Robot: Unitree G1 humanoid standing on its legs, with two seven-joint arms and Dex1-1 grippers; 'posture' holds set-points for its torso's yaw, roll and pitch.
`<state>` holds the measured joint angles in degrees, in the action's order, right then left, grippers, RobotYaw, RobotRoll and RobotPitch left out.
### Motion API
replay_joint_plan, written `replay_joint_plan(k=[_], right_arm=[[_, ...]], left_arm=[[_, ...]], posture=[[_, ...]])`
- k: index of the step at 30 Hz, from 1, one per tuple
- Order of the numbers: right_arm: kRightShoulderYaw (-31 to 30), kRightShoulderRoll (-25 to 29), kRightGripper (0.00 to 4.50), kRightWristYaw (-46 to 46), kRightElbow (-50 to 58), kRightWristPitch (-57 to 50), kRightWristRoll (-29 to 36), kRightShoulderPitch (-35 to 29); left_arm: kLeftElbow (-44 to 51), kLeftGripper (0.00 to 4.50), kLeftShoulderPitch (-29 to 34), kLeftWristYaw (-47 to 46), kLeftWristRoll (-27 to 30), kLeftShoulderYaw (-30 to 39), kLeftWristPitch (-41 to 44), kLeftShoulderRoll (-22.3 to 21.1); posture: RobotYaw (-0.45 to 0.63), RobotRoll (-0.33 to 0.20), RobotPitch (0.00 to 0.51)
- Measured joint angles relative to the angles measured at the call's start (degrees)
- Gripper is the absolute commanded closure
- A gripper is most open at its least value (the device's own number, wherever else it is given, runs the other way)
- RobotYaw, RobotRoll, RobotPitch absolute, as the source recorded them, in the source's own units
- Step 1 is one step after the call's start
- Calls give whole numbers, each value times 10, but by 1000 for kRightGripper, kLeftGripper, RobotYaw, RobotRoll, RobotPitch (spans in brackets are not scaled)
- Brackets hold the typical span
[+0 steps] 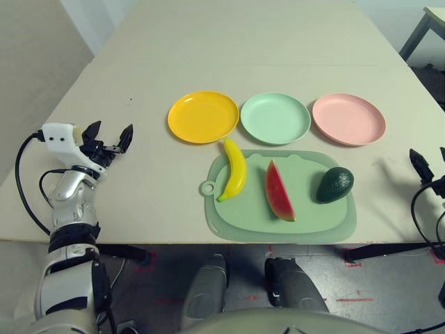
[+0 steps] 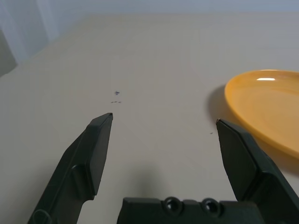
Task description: Place the fruits into color-matched plates.
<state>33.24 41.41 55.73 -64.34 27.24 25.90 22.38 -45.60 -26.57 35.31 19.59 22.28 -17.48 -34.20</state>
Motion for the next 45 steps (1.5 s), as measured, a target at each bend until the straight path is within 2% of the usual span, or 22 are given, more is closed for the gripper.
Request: replay_joint_plan(k=[5, 13, 15, 18, 23, 28, 33, 37, 42, 45], right_arm=[[15, 11, 10, 0, 8, 0, 9, -11], [15, 30, 10, 21, 14, -15, 10, -13], [15, 41, 10, 26, 21, -17, 10, -13], [8, 58, 10, 22, 48, -8, -3, -13], [-60, 86, 10, -16, 130, 24, -79, 8], [-131, 135, 10, -14, 270, -4, -130, 58], [-262, 197, 10, 107, 451, -72, -163, 120], [-346, 237, 10, 213, 530, -151, -177, 144], [-396, 279, 10, 310, 649, -257, -173, 119], [-413, 284, 10, 334, 696, -297, -174, 116]], left_arm=[[-11, 0, -19, 0, -5, -13, 0, 17], [-17, 0, -27, 14, 5, -10, -1, 18], [-15, 0, -19, 53, 27, -3, 6, 17], [33, 0, 10, 201, 92, -2, 60, 15], [135, 0, 58, 415, 161, -21, 164, -39], [225, 0, 82, 537, 192, -47, 226, -96], [277, 0, 95, 567, 208, -138, 218, -122], [278, 0, 95, 568, 212, -187, 190, -140], [272, 0, 97, 568, 214, -212, 155, -139], [272, 0, 111, 568, 214, -213, 141, -129]], posture=[[20, 0, 170], [-9, 0, 154], [2, 0, 154], [18, 0, 179], [-20, 0, 176], [-45, 0, 182], [-61, 0, 180], [-53, 0, 180], [-36, 0, 187], [-20, 0, 189]])
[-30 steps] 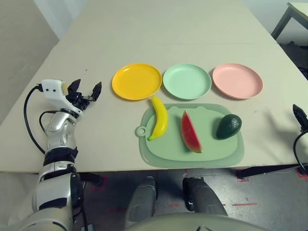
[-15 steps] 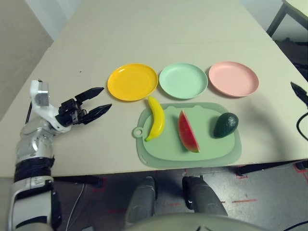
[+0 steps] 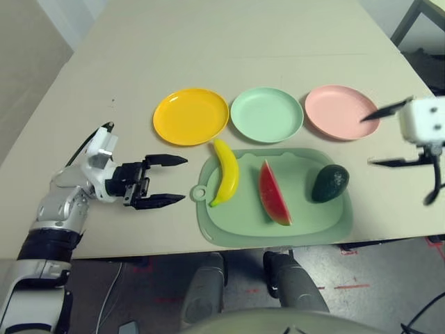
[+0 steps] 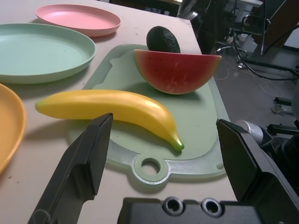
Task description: Place the fruits into color-matched plates.
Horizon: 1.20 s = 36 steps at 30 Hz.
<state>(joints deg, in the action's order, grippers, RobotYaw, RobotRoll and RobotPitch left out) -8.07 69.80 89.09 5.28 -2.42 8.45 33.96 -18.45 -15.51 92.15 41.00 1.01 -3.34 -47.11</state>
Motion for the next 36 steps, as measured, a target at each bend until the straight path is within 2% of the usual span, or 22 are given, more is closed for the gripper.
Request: replay_joint_plan(k=[6, 11, 19, 36], right_arm=[[-17, -2, 10, 13, 60, -78, -5, 9], [-43, -36, 10, -6, 71, -63, -42, 9], [-65, -61, 10, -20, 62, -50, -84, 9], [-92, -89, 10, -39, 34, -26, -130, -6]], left_arm=[[7, 0, 38, 1, 0, -2, -12, 9], [22, 0, 37, 1, -1, -1, -12, 11], [25, 0, 36, 1, -4, -1, -12, 12], [29, 0, 45, 1, -6, -1, -25, 12]], posture=[[-3, 0, 188], [2, 0, 186], [10, 0, 180], [24, 0, 173]])
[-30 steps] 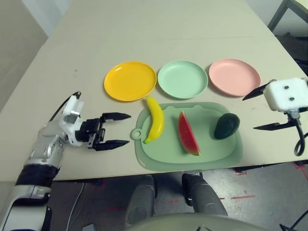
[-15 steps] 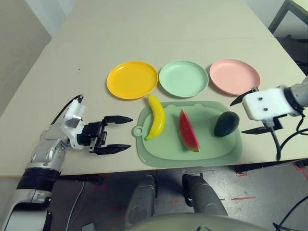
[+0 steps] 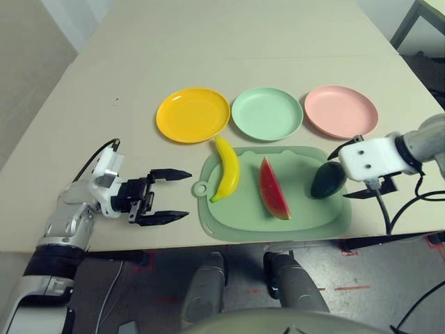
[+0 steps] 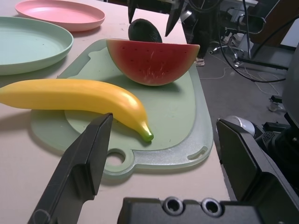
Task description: Place the fruits into color-matched plates.
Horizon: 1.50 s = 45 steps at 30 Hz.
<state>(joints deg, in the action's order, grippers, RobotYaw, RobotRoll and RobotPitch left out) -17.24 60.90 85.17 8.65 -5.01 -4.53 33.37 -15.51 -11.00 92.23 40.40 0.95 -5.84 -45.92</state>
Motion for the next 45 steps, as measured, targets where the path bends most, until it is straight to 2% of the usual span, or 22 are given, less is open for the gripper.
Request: replay_joint_plan(k=[12, 27, 31, 33, 34, 45], right_arm=[[-9, -21, 10, -9, -21, 4, -28, -1], [-16, -22, 10, -8, -21, -14, -39, -1], [-16, -22, 470, -6, -21, -24, -43, -1], [-16, -22, 1218, -6, -21, -29, -45, -1], [-16, -23, 1433, -6, -21, -31, -45, 0], [-16, -34, 1454, -5, -19, -52, -44, 3]], left_arm=[[1, 0, 0, 0, 0, 4, 0, -1], [10, 0, 1, 0, -1, 6, 0, -1], [10, 0, 2, 0, -3, 6, 0, 1], [10, 0, 2, 0, -4, 7, -1, 2], [10, 0, 2, 0, -5, 7, -2, 3], [10, 0, 1, 0, -14, 18, -3, 14]], posture=[[30, 0, 163], [28, 0, 159], [29, 0, 156], [30, 0, 155], [30, 0, 155], [24, 0, 156]])
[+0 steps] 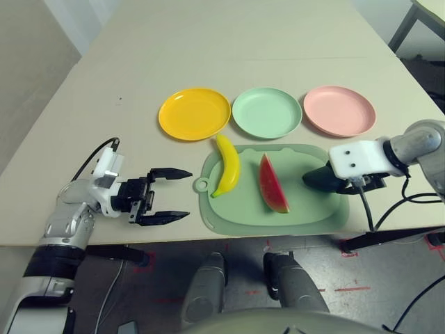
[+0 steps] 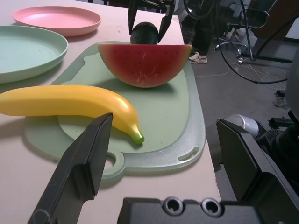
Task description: Place the fruits into color-matched plates.
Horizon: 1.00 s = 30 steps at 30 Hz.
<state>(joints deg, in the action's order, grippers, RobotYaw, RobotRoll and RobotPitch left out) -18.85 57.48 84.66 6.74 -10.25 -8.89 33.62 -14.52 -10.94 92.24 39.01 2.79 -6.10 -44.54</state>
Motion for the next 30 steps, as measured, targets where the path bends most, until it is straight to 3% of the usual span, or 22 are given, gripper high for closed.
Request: replay_joint_plan(k=[5, 9, 14, 18, 25, 30], right_arm=[[2, -19, 1454, 10, 6, -47, 29, 36], [4, -49, 1454, 13, -33, -76, 52, 121], [4, -117, 1454, -48, -230, -17, 27, 276], [-10, -191, 1454, -132, -412, 97, -24, 353], [-55, -302, 1454, -241, -675, 243, -108, 408], [-78, -346, 1454, -285, -755, 288, -152, 416]], left_arm=[[-1, 0, -9, -28, 6, 34, 25, 29], [-8, 0, -33, -88, -9, 57, 32, 42], [-17, 0, -54, -186, -66, 69, 22, 54], [-22, 0, -73, -246, -101, 74, 16, 64], [-20, 0, -77, -294, -135, 74, 11, 74], [-20, 0, -70, -307, -160, 74, 2, 71]], posture=[[19, 0, 151], [24, 0, 149], [27, 0, 139], [35, 0, 130], [67, 0, 122], [69, 0, 124]])
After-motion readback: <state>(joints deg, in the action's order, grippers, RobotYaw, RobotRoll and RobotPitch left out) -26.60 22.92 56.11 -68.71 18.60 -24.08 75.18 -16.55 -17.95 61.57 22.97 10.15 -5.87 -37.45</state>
